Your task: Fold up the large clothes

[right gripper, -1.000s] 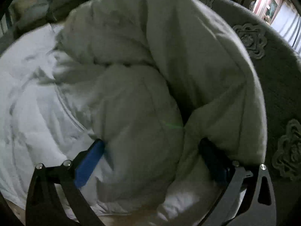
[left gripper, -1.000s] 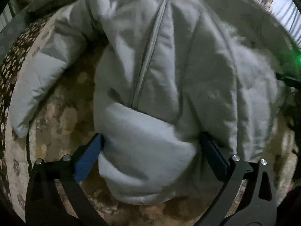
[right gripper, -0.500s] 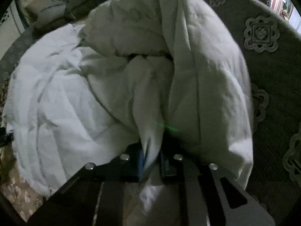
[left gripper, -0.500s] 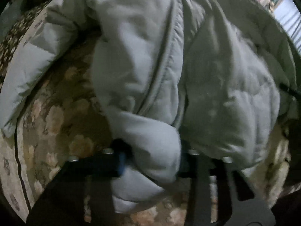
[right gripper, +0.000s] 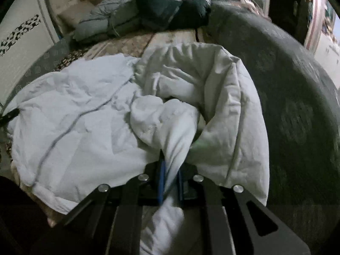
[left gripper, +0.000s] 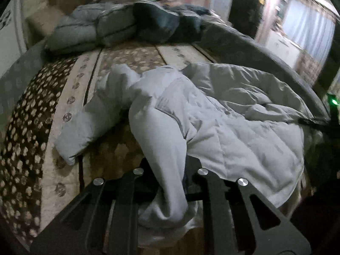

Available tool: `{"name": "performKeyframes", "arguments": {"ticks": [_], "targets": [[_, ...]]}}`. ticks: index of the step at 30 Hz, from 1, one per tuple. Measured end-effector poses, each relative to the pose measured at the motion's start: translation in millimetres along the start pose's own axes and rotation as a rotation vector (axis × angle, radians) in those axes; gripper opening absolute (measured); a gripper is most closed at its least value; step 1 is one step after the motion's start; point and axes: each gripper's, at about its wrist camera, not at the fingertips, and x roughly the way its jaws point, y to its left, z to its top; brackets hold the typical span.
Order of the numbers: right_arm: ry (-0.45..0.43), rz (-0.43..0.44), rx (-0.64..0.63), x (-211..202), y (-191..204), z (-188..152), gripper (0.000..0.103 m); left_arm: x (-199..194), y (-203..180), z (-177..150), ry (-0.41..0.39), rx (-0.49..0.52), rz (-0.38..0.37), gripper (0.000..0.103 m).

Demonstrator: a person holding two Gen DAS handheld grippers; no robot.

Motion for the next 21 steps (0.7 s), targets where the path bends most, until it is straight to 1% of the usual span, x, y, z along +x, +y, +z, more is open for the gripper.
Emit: {"name": "performKeyframes", "arguments": {"ticks": [1, 2, 3, 4, 5, 6, 7, 9, 10, 12, 14, 15, 16, 18, 21], "targets": [[0.019, -0.027, 0.013, 1, -5, -5, 0.029, -3, -3, -3, 0.013, 0.009, -0.007, 0.026], [0.032, -0.09, 0.033, -1, -14, -13, 0.034, -9, -2, -5, 0.011, 0.013, -0.004, 0.041], [0.03, -0.126, 0.048, -6, -21, -16, 0.038, -9, 0, -11, 0.01, 0.038, 0.037, 0.061], [-0.004, -0.159, 0.085, -16, -30, -16, 0.048, -11, 4, -14, 0.0, 0.057, 0.1, 0.069], [-0.072, -0.176, 0.133, -31, -38, -16, 0.059, -15, 11, -14, -0.016, 0.061, 0.147, 0.086], [-0.126, -0.173, 0.162, -43, -42, -14, 0.078, -14, 22, -16, -0.035, 0.057, 0.197, 0.093], [-0.159, -0.166, 0.18, -49, -42, -11, 0.085, -13, 33, -15, -0.039, 0.047, 0.215, 0.093], [-0.188, -0.157, 0.183, -50, -34, 3, 0.087, 2, 62, -13, -0.036, 0.017, 0.276, 0.093], [-0.192, -0.144, 0.177, -42, -25, 13, 0.088, 9, 75, -11, -0.027, 0.008, 0.302, 0.093], [-0.177, -0.122, 0.145, -19, -7, 37, 0.09, 35, 97, -11, -0.004, -0.009, 0.374, 0.093], [-0.161, -0.115, 0.104, -5, 2, 50, 0.091, 49, 123, -18, 0.02, -0.033, 0.395, 0.093], [-0.154, -0.12, 0.077, 5, 6, 58, 0.091, 64, 136, -16, 0.037, -0.043, 0.42, 0.093], [-0.15, -0.122, 0.051, 13, 3, 61, 0.091, 77, 141, -11, 0.049, -0.047, 0.437, 0.093], [-0.099, -0.155, -0.011, 43, 7, 72, 0.091, 90, 148, -20, 0.062, -0.031, 0.46, 0.093], [-0.047, -0.223, -0.054, 70, -2, 82, 0.091, 135, 166, -11, 0.12, 0.024, 0.505, 0.094]]}}
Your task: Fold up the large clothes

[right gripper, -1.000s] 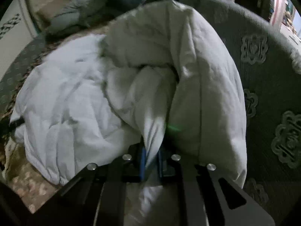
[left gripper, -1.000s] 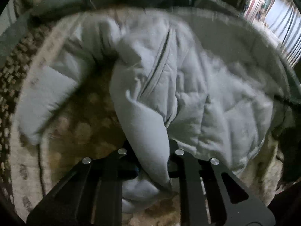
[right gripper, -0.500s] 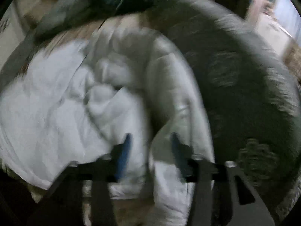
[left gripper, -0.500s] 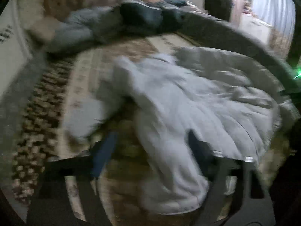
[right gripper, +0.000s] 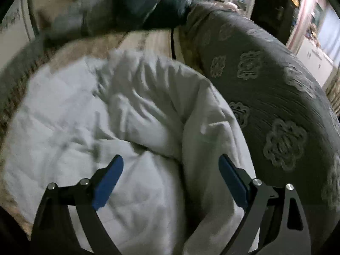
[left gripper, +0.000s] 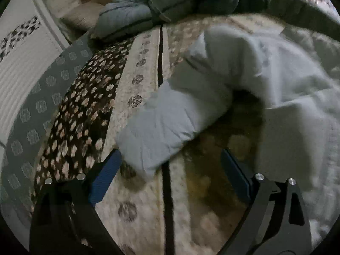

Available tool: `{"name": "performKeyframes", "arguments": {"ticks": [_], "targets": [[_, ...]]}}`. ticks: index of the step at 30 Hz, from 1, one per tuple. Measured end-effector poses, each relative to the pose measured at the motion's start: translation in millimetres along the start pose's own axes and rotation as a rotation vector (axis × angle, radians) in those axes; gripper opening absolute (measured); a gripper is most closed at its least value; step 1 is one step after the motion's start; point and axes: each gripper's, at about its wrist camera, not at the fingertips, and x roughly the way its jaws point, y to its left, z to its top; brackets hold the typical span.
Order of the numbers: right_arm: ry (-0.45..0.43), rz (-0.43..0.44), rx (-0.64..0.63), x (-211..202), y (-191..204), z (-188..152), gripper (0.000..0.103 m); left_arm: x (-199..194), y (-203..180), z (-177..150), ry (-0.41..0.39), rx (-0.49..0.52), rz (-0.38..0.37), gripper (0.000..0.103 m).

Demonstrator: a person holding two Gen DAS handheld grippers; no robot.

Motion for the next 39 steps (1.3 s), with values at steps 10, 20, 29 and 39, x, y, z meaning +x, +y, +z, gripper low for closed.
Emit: {"name": "performKeyframes", "arguments": {"ticks": [10, 20, 29, 39], "targets": [[-0.034, -0.079, 0.082, 35, -23, 12, 0.091, 119, -18, 25, 0.179, 0.047, -0.034, 0.048], [-0.064, -0.068, 0.117, 24, -29, 16, 0.091, 27, 163, 40, -0.037, -0.277, 0.278, 0.005], [-0.115, -0.097, 0.194, -17, -52, -7, 0.091, -90, 306, 45, -0.095, -0.4, 0.4, 0.017], [0.002, -0.109, 0.226, -9, -78, -53, 0.091, -129, 99, -29, -0.09, -0.279, -0.083, 0.092]]}}
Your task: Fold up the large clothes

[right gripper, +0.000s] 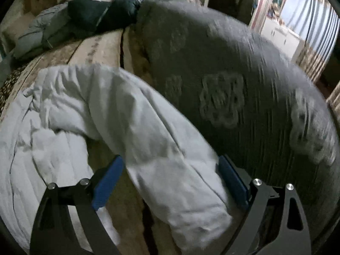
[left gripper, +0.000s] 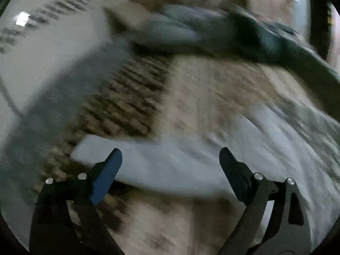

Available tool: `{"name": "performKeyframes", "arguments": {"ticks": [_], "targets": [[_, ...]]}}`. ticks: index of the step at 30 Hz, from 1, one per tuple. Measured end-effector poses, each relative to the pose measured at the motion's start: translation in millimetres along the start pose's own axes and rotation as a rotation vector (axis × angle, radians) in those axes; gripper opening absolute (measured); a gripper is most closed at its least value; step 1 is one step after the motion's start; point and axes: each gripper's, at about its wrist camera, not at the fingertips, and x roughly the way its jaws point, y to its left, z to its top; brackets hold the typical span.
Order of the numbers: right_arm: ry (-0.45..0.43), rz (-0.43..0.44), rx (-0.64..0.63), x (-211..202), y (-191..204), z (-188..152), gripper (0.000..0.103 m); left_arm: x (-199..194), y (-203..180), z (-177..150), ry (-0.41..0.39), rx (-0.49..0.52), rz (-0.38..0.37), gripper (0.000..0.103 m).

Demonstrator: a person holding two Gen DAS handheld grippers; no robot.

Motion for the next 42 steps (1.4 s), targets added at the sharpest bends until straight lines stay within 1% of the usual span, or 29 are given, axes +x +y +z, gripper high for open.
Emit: {"name": "performKeyframes", "arguments": {"ticks": [2, 3, 5, 6, 8, 9, 12, 15, 17, 19, 21, 22, 23, 25, 26, 27, 28, 29, 30, 31, 32, 33, 36, 37, 38, 39, 40, 41, 42], "targets": [[-0.021, 0.103, 0.025, -5, 4, -2, 0.091, 10, -40, -48, 0.07, 0.053, -0.077, 0.092], [-0.023, 0.154, 0.038, -6, 8, -5, 0.092, 18, -63, -80, 0.119, 0.077, -0.146, 0.092], [-0.004, 0.278, 0.045, 0, 22, -3, 0.095, 25, -87, -110, 0.152, 0.085, -0.209, 0.091], [0.01, 0.293, 0.04, 5, 26, -2, 0.095, 31, -95, -120, 0.174, 0.067, -0.239, 0.092], [0.063, 0.317, -0.001, 21, 44, -3, 0.096, 47, -114, -132, 0.255, -0.007, -0.352, 0.092], [0.088, 0.314, -0.041, 28, 55, -3, 0.096, 53, -120, -132, 0.27, -0.021, -0.368, 0.098], [0.124, 0.301, -0.147, 38, 77, -4, 0.096, 67, -146, -134, 0.294, -0.058, -0.323, 0.1], [0.102, 0.301, -0.174, 32, 84, 0, 0.096, 62, -154, -127, 0.272, -0.08, -0.272, 0.099], [0.062, 0.314, -0.165, 21, 85, 6, 0.096, 56, -152, -120, 0.237, -0.085, -0.209, 0.094], [-0.024, 0.301, -0.169, 4, 86, 16, 0.096, 49, -153, -115, 0.205, -0.085, -0.182, 0.094], [-0.108, 0.323, -0.166, -17, 92, 24, 0.096, 50, -159, -117, 0.209, -0.052, -0.142, 0.094], [-0.117, 0.343, -0.168, -20, 97, 28, 0.096, 53, -160, -117, 0.213, -0.044, -0.133, 0.094], [-0.103, 0.368, -0.175, -18, 103, 29, 0.096, 57, -160, -118, 0.226, -0.042, -0.126, 0.095], [-0.037, 0.345, -0.199, -5, 111, 27, 0.096, 64, -159, -118, 0.25, -0.039, -0.127, 0.094], [0.001, 0.328, -0.211, 5, 113, 24, 0.096, 64, -157, -117, 0.253, -0.032, -0.136, 0.087], [0.027, 0.324, -0.211, 12, 113, 23, 0.096, 64, -154, -120, 0.262, -0.026, -0.145, 0.074], [0.076, 0.313, -0.21, 24, 113, 19, 0.096, 68, -155, -121, 0.273, -0.017, -0.15, 0.065], [0.11, 0.301, -0.216, 32, 113, 15, 0.096, 71, -153, -121, 0.274, -0.022, -0.163, 0.051], [0.128, 0.301, -0.222, 39, 112, 11, 0.096, 75, -150, -120, 0.279, -0.042, -0.187, 0.04], [0.15, 0.303, -0.22, 43, 109, 8, 0.096, 76, -149, -120, 0.281, -0.051, -0.198, 0.035], [0.169, 0.302, -0.215, 48, 107, 4, 0.096, 77, -148, -119, 0.279, -0.053, -0.202, 0.027], [0.192, 0.307, -0.21, 53, 105, 1, 0.096, 76, -146, -116, 0.273, -0.046, -0.191, 0.021], [0.276, 0.36, -0.183, 67, 107, -7, 0.095, 69, -136, -111, 0.231, -0.028, -0.136, 0.017], [0.322, 0.409, -0.183, 71, 112, -11, 0.082, 68, -130, -109, 0.217, -0.032, -0.112, 0.017], [0.373, 0.496, -0.191, 73, 120, -17, 0.063, 67, -123, -105, 0.211, -0.037, -0.097, 0.017], [0.402, 0.546, -0.217, 70, 132, -22, 0.037, 67, -111, -97, 0.203, -0.044, -0.083, 0.017], [0.404, 0.573, -0.261, 65, 145, -24, 0.028, 64, -102, -92, 0.195, -0.039, -0.069, 0.017], [0.398, 0.602, -0.32, 54, 159, -27, 0.025, 63, -95, -84, 0.186, -0.018, -0.051, 0.018], [0.389, 0.616, -0.354, 46, 168, -29, 0.023, 63, -91, -73, 0.173, 0.045, -0.016, 0.019]]}}
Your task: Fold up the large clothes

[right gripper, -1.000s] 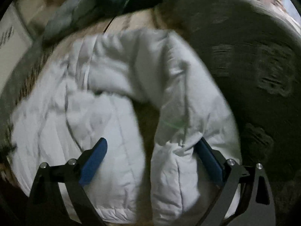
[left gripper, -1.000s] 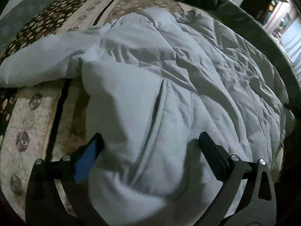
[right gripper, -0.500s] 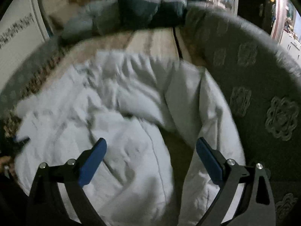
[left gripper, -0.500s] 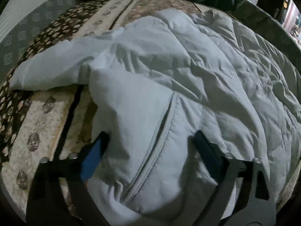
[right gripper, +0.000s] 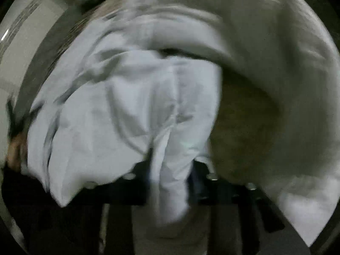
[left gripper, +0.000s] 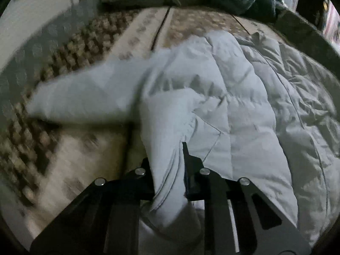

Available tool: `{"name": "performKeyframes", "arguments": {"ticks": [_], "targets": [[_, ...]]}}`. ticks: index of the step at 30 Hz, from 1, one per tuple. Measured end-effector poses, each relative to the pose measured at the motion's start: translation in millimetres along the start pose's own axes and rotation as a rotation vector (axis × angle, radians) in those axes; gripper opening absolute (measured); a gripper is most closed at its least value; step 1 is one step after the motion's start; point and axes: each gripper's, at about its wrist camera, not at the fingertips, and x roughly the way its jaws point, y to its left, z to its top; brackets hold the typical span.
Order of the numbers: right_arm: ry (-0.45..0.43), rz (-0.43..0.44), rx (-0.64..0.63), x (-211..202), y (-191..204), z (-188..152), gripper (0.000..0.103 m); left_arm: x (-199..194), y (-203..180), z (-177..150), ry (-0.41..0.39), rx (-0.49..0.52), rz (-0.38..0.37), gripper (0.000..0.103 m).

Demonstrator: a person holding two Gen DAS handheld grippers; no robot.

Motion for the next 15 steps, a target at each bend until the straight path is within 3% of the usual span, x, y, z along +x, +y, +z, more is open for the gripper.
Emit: {"name": "performKeyframes", "arguments": {"ticks": [2, 3, 4, 5, 6, 7, 8, 9, 12, 15], "targets": [[-0.021, -0.042, -0.06, -6, 19, -4, 0.029, -6, 2, 11, -0.019, 0.075, -0.001, 0.024], [-0.044, -0.05, -0.061, -13, 20, -8, 0.04, -10, 0, 14, -0.017, 0.111, 0.012, 0.035], [-0.072, -0.037, -0.029, -23, 13, -13, 0.057, -13, -3, 15, -0.009, 0.123, 0.014, 0.04], [-0.106, -0.041, 0.007, -35, 5, -18, 0.068, -22, -7, 15, -0.022, 0.131, -0.004, 0.044], [-0.162, -0.086, 0.043, -52, -6, -24, 0.086, -35, -10, 14, -0.06, 0.135, 0.0, 0.061], [-0.205, -0.128, 0.068, -64, -13, -30, 0.091, -47, -13, 15, -0.093, 0.128, 0.006, 0.072], [-0.253, -0.173, 0.103, -79, -23, -37, 0.091, -61, -15, 16, -0.133, 0.115, -0.001, 0.087], [-0.312, -0.241, 0.157, -98, -36, -47, 0.091, -76, -17, 16, -0.183, 0.101, -0.022, 0.092], [-0.4, -0.4, 0.235, -129, -59, -66, 0.094, -102, -29, 25, -0.257, 0.095, -0.063, 0.097], [-0.379, -0.559, 0.25, -136, -82, -69, 0.096, -127, -53, 46, -0.328, 0.072, -0.12, 0.099]]}}
